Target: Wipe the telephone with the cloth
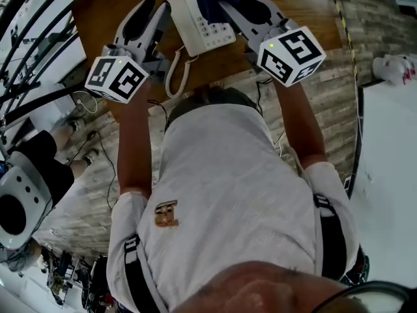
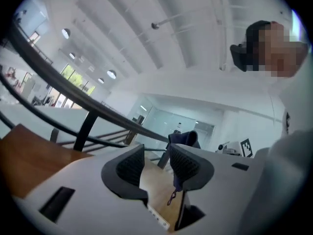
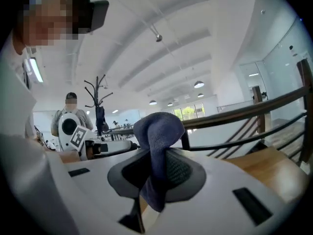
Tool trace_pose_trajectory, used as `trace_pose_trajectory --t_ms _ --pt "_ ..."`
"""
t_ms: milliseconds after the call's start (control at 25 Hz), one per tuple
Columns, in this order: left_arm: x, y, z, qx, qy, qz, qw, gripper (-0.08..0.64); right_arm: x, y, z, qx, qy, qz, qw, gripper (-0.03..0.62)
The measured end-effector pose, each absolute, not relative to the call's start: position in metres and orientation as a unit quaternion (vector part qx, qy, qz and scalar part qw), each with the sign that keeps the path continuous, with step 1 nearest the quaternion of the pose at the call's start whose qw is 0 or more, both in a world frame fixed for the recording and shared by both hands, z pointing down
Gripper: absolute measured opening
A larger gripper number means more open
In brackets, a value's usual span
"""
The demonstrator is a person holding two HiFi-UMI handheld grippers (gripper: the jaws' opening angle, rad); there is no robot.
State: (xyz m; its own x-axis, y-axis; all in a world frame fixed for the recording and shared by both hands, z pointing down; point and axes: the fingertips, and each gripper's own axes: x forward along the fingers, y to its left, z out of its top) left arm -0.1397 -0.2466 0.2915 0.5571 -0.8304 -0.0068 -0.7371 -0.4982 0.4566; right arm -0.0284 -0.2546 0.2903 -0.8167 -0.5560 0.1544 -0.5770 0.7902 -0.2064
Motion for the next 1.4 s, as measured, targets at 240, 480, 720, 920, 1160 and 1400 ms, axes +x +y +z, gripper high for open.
trace_pose_trajectory --t_ms 240,480,720,920,1160,1400 --pt "-0.133 -0.224 0.224 0.879 -0.454 -0.127 0.075 0.081 -0.039 -0.233 0.231 0.238 -0.964 0.096 -0.066 0.078" --pt "-0.125 -0.202 0.202 0.882 -0.457 -0.115 0.004 0.037 -0.045 -0.207 0.211 0.198 -0.971 0.069 -0.119 0.078" --pt "-0.133 -0.191 0.208 0.876 -0.469 -0.109 -0.028 0.018 -0.054 -0.188 0.219 0.187 -0.971 0.042 -0.143 0.078" --pt "-0.132 -0.192 0.205 0.874 -0.472 -0.106 -0.036 0.018 -0.055 -0.189 0.218 0.190 -0.969 0.050 -0.150 0.078" --pt "-0.130 -0.191 0.213 0.876 -0.470 -0.111 -0.021 0.018 -0.058 -0.183 0.224 0.183 -0.970 0.054 -0.152 0.078" --pt "-0.128 -0.194 0.218 0.877 -0.467 -0.113 -0.016 0.018 -0.058 -0.184 0.227 0.188 -0.970 0.051 -0.144 0.078"
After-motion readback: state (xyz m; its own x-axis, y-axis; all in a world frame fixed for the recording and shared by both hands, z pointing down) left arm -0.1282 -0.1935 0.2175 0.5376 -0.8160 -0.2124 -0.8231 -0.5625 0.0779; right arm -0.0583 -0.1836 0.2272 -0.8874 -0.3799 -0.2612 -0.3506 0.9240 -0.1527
